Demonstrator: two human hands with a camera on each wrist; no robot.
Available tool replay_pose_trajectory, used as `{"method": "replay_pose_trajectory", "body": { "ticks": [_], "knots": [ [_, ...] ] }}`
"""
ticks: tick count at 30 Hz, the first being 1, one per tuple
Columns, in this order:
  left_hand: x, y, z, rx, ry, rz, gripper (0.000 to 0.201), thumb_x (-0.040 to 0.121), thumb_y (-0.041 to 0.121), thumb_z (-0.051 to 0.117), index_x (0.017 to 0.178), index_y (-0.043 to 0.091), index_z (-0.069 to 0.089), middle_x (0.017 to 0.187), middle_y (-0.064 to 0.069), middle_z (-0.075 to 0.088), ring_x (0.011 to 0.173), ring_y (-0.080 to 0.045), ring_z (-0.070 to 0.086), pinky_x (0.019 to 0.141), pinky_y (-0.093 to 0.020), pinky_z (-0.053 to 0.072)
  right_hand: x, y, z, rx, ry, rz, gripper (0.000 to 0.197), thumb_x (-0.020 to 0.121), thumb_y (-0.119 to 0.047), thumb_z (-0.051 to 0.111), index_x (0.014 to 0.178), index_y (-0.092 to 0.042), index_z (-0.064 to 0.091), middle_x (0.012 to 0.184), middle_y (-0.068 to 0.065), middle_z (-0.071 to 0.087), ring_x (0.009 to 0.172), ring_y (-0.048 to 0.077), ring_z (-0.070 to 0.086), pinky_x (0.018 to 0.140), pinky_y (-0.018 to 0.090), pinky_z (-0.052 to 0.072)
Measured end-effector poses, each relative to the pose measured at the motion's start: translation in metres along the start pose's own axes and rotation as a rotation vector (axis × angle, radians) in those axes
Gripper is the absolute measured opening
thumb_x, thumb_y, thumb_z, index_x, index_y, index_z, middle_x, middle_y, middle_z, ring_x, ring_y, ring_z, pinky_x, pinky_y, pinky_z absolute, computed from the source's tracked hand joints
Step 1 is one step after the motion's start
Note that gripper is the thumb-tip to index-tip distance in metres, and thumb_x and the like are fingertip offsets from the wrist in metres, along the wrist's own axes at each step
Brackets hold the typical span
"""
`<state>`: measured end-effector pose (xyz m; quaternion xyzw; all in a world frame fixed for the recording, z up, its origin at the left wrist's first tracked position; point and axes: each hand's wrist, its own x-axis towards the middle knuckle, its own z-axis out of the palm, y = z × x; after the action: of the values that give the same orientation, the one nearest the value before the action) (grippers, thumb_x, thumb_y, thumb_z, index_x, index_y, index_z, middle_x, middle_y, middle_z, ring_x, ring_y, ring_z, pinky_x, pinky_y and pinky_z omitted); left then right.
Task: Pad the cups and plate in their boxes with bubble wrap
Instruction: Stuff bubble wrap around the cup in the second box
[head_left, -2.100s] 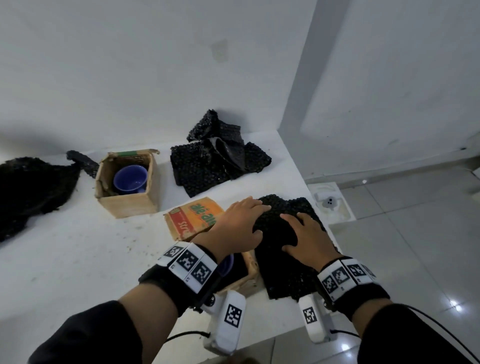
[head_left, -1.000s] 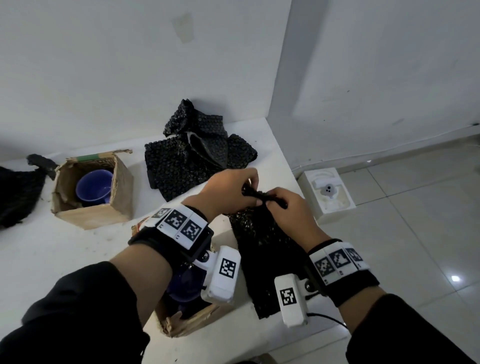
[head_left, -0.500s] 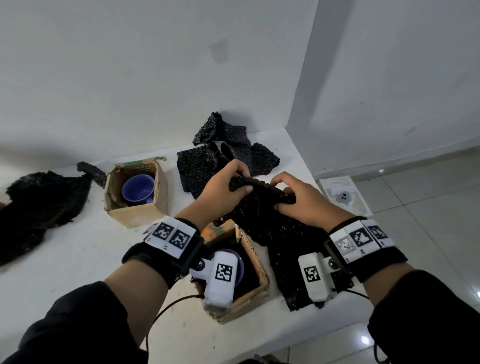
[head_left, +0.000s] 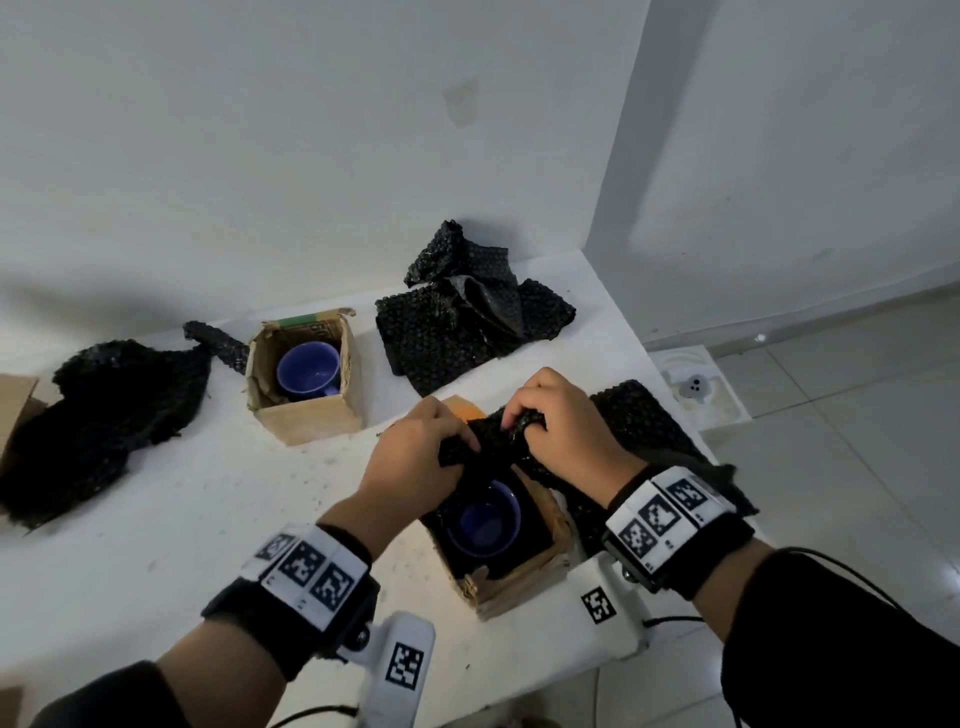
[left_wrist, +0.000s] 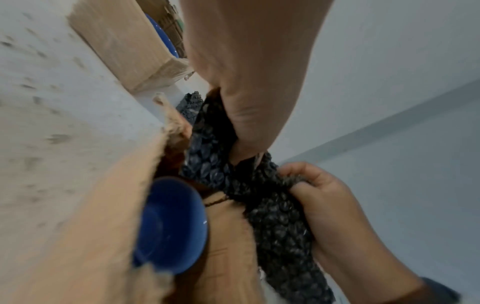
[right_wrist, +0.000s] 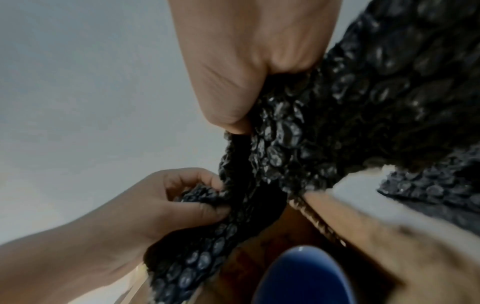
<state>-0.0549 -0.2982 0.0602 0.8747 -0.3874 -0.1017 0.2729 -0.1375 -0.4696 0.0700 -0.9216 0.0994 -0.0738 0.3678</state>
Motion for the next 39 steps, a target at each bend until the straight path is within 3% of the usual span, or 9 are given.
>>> {"method": "replay_pose_trajectory", "body": {
  "ticks": [3, 8, 13, 17, 19, 22, 29, 34, 39],
  "knots": [
    [-0.014, -0.016, 0.009, 0.135, 0.089, 0.042, 0.025, 0.068, 0.017, 0.073, 0.091, 0.026, 0.071, 0.097, 0.005, 0.057, 0.089, -0.020, 0.054, 0.066, -0.028, 0.041, -0.011, -0.009, 0.013, -0.083, -0.029, -0.022, 0.023, 0.078, 0.002, 0.054, 0.091, -0.010, 0.068, 0.098, -0.001, 0.043, 0.062, 0.004, 0.041, 0.060, 0.019, 0.037],
    [-0.039, -0.036, 0.019, -0.105, 0.194, 0.028, 0.048, 0.079, 0.050, 0.051, 0.120, 0.027, 0.058, 0.113, 0.009, 0.056, 0.107, -0.015, 0.050, 0.091, -0.029, 0.038, -0.035, -0.014, 0.036, -0.340, -0.088, -0.096, 0.021, 0.084, -0.014, 0.057, 0.103, -0.005, 0.062, 0.107, 0.006, 0.042, 0.064, 0.023, 0.054, 0.056, 0.035, 0.050],
    [-0.068, -0.037, 0.031, -0.587, 0.251, -0.254, 0.060, 0.085, 0.054, 0.038, 0.139, 0.027, 0.036, 0.138, 0.009, 0.033, 0.128, 0.001, 0.028, 0.108, -0.017, 0.022, -0.054, -0.018, 0.056, -0.479, -0.084, -0.111, 0.027, 0.071, -0.007, 0.068, 0.097, -0.005, 0.061, 0.108, 0.013, 0.052, 0.074, 0.024, 0.060, 0.054, 0.027, 0.051],
    [-0.076, -0.030, 0.034, -0.953, 0.169, -0.531, 0.059, 0.080, 0.061, 0.030, 0.136, 0.042, 0.029, 0.147, 0.007, 0.025, 0.136, -0.009, 0.023, 0.116, -0.037, 0.018, -0.056, -0.021, 0.066, -0.531, -0.104, -0.084, 0.032, 0.064, -0.004, 0.072, 0.094, -0.003, 0.063, 0.103, 0.016, 0.056, 0.077, 0.026, 0.062, 0.058, 0.026, 0.053],
    [-0.077, -0.028, 0.033, -1.150, 0.083, -0.571, 0.056, 0.081, 0.065, 0.029, 0.133, 0.045, 0.033, 0.146, 0.005, 0.037, 0.137, -0.015, 0.030, 0.116, -0.041, 0.019, -0.057, -0.021, 0.070, -0.558, -0.123, -0.071, 0.031, 0.061, -0.004, 0.074, 0.091, -0.003, 0.064, 0.100, 0.016, 0.058, 0.077, 0.025, 0.062, 0.060, 0.025, 0.053],
    [-0.072, -0.023, 0.029, -1.292, 0.025, -0.519, 0.045, 0.086, 0.061, 0.032, 0.127, 0.046, 0.041, 0.132, 0.007, 0.055, 0.129, -0.013, 0.043, 0.115, -0.040, 0.024, -0.059, -0.018, 0.076, -0.562, -0.167, -0.024, 0.028, 0.068, -0.005, 0.068, 0.095, 0.000, 0.063, 0.103, 0.021, 0.056, 0.079, 0.033, 0.062, 0.061, 0.032, 0.053],
    [-0.063, -0.026, 0.030, -1.269, 0.018, -0.456, 0.041, 0.102, 0.043, 0.018, 0.128, 0.034, 0.048, 0.134, 0.005, 0.052, 0.134, -0.017, 0.039, 0.115, -0.042, 0.025, -0.050, -0.035, 0.091, -0.478, -0.196, 0.200, 0.044, 0.090, -0.022, 0.040, 0.129, -0.002, 0.039, 0.132, 0.017, 0.036, 0.116, 0.032, 0.041, 0.092, 0.041, 0.041],
    [-0.054, -0.030, 0.033, -1.278, 0.020, -0.529, 0.052, 0.100, 0.045, 0.019, 0.136, 0.018, 0.045, 0.147, -0.008, 0.040, 0.139, -0.025, 0.030, 0.117, -0.047, 0.018, -0.027, -0.041, 0.082, -0.337, -0.363, 0.388, 0.048, 0.086, -0.022, 0.045, 0.129, -0.003, 0.035, 0.128, 0.015, 0.040, 0.117, 0.033, 0.043, 0.093, 0.039, 0.040],
    [-0.053, -0.039, 0.037, -1.351, -0.042, -0.516, 0.050, 0.098, 0.048, 0.023, 0.135, 0.023, 0.045, 0.138, 0.008, 0.046, 0.129, -0.007, 0.037, 0.117, -0.042, 0.019, 0.002, -0.035, 0.078, -0.356, -0.573, 0.478, 0.025, 0.088, -0.022, 0.041, 0.106, -0.005, 0.047, 0.119, 0.018, 0.049, 0.109, 0.033, 0.048, 0.088, 0.038, 0.040]
  ]
}}
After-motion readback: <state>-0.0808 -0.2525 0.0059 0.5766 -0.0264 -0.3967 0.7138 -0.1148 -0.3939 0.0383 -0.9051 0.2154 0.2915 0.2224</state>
